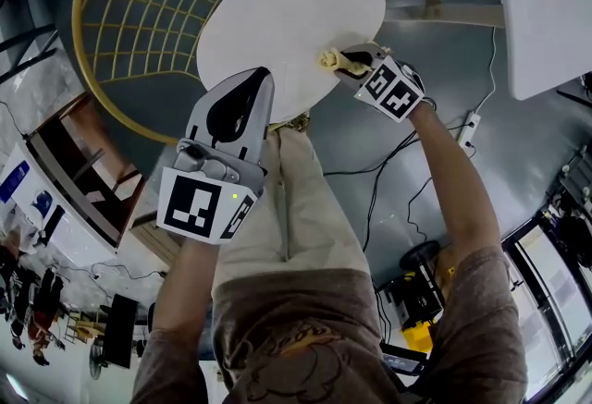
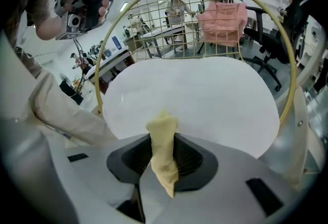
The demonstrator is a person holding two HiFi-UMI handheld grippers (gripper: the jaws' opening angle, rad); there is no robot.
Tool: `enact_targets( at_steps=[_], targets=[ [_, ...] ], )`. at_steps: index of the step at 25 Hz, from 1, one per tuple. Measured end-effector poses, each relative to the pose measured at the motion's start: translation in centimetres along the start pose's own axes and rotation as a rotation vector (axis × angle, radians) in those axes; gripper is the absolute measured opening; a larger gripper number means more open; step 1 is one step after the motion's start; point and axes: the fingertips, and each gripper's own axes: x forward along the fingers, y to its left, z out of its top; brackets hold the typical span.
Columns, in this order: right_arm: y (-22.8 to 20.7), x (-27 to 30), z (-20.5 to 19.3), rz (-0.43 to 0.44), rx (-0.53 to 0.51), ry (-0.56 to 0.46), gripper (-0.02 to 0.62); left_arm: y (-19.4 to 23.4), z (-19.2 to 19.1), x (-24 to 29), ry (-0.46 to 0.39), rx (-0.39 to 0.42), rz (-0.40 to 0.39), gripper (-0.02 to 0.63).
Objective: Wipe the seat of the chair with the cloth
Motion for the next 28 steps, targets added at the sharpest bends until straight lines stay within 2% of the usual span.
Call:
enact_targets(
  at_steps=[4, 8, 10, 16, 21, 25, 28],
  targets=[
    [1.0, -0.3, -1.5, 0.004, 0.062, 0.008, 0.132, 0.1, 0.0, -0.1, -0.002, -0.002, 0.001, 0.009],
    [2.3, -0.8, -2.9, 0.025, 0.048, 0.03, 0.132, -0.1, 0.5, -0.1, -0.01, 0.0, -0.004, 0.009],
    [1.7, -1.8, -3.0, 0.009, 0.063, 0.037, 0.132, -0.2, 0.6, -0.2, -0.01, 0.004, -0.007, 0.009],
    [-5.4, -6.6, 0.9, -0.142, 0.104, -0.068, 0.132, -0.3, 0.2, -0.6, -0.01, 0.005, -0.005, 0.009],
    [-11.4, -10.5, 5.4, -0.258, 0.06, -0.12, 0.132, -0.6, 0.3, 0.1, -0.013, 0.003, -0.011, 0.009],
    [-15.0, -11.5, 8.1, -0.336, 0.03, -0.127, 0.132, -0.7, 0.2, 0.7, -0.01, 0.003, -0.016, 0.009],
    [-16.7, -10.7, 8.8, -0.356, 0.031, -0.1, 0.133, -0.7, 0.0, 1.1, -0.001, 0.007, -0.02, 0.009]
  ],
)
